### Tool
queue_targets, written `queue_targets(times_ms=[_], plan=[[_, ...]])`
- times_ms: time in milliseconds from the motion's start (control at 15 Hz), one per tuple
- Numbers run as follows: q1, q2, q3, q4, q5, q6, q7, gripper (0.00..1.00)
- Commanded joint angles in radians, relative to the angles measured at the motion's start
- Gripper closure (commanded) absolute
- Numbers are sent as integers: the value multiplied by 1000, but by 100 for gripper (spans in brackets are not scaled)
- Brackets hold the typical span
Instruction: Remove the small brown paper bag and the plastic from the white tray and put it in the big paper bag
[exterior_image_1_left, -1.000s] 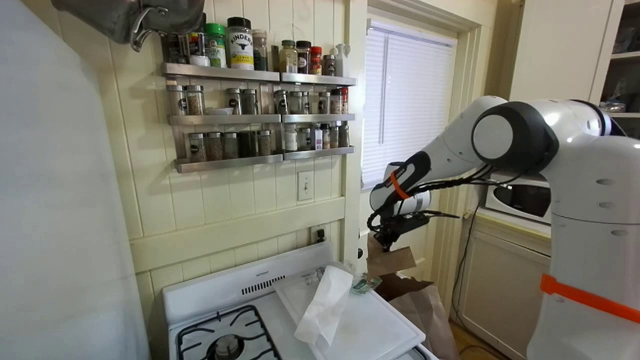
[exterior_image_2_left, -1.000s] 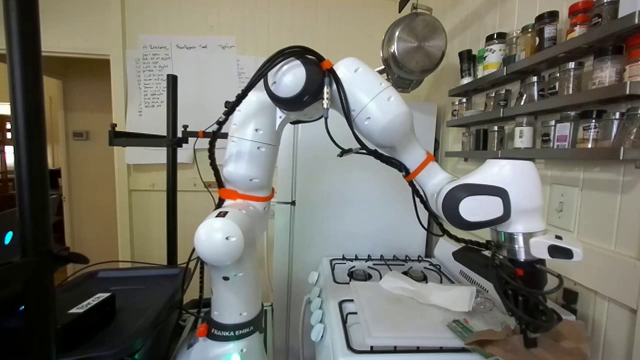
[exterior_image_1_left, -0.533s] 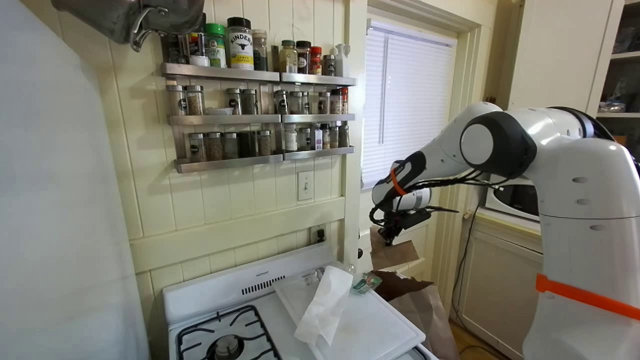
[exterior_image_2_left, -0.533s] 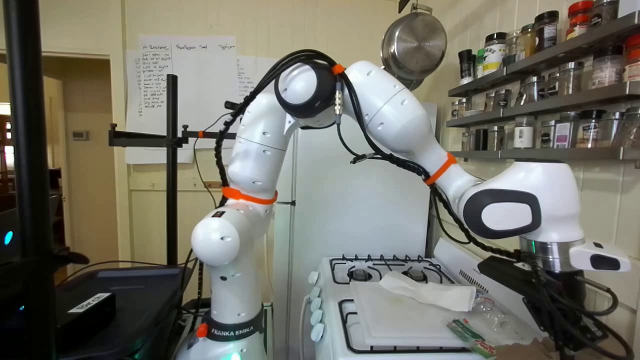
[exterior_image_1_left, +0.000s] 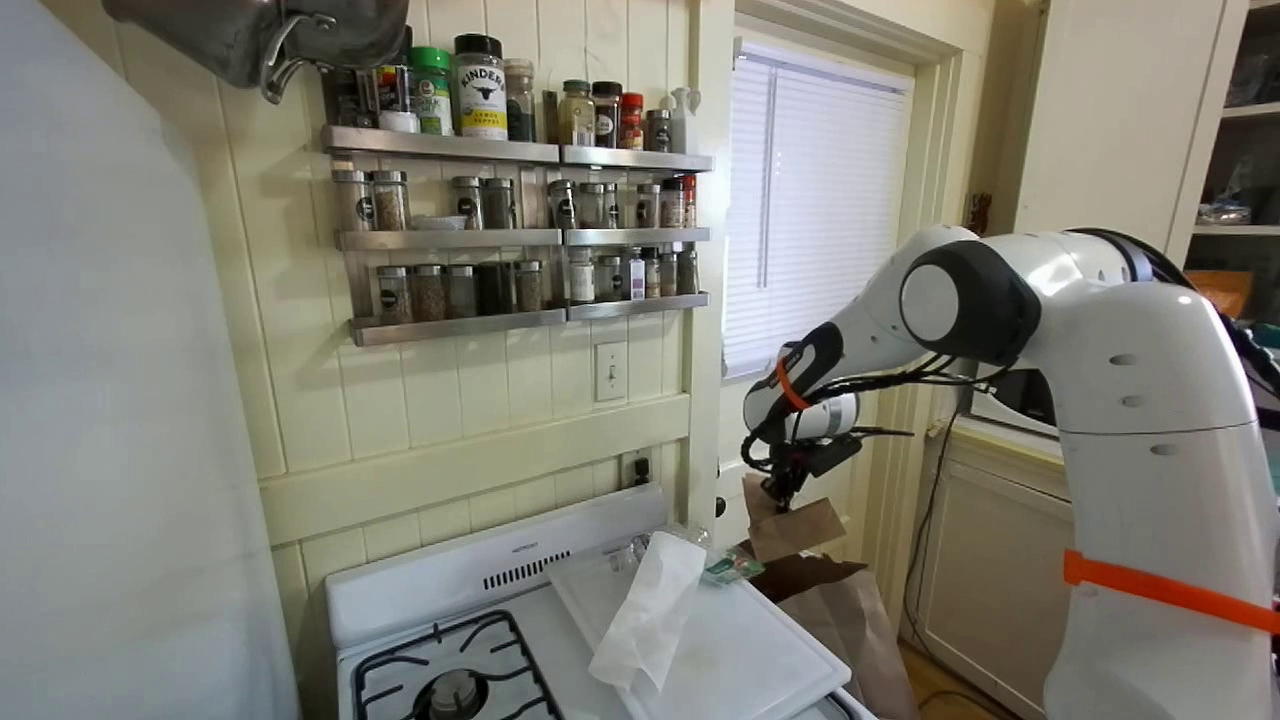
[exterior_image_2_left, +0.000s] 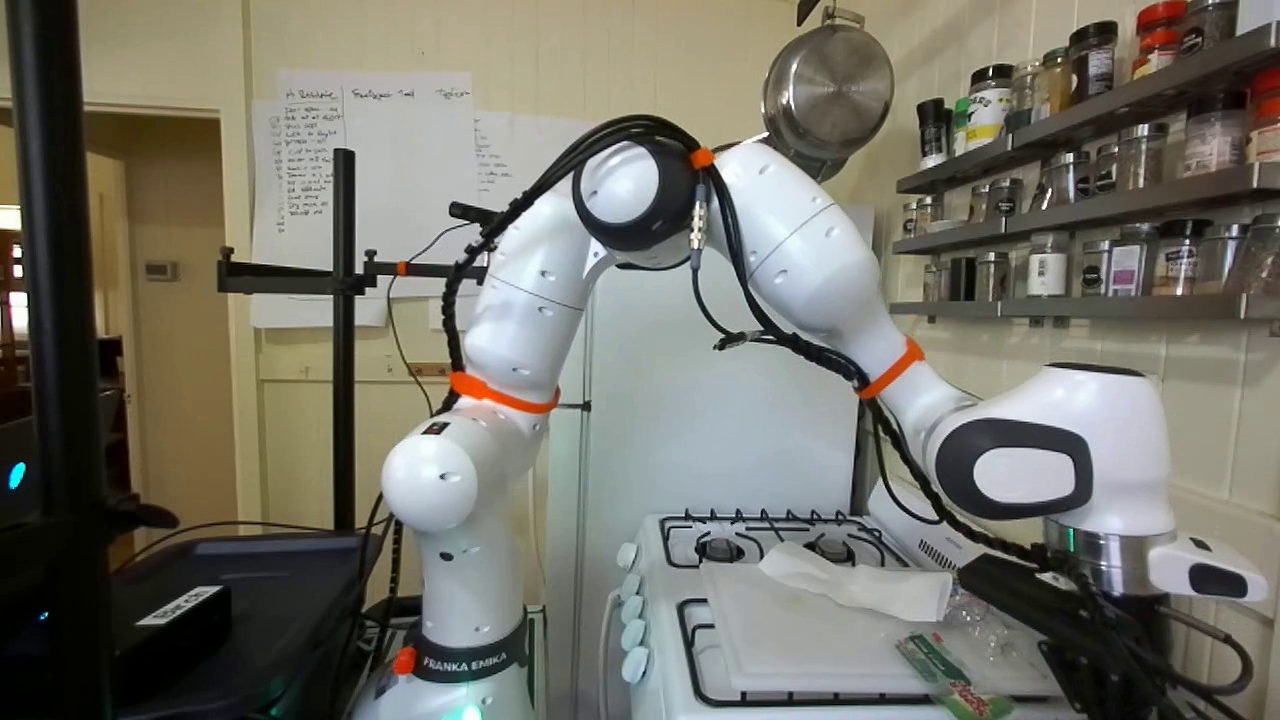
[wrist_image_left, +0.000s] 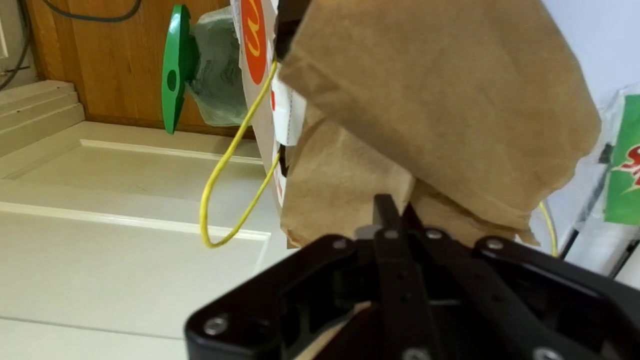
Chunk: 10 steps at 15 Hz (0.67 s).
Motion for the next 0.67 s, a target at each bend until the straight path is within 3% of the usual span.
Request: queue_targets(times_ms=[0,600], plan=[[-19,46,10,18,-40,11,-12,100],[-27,91,18,56,-48,21,12,100]])
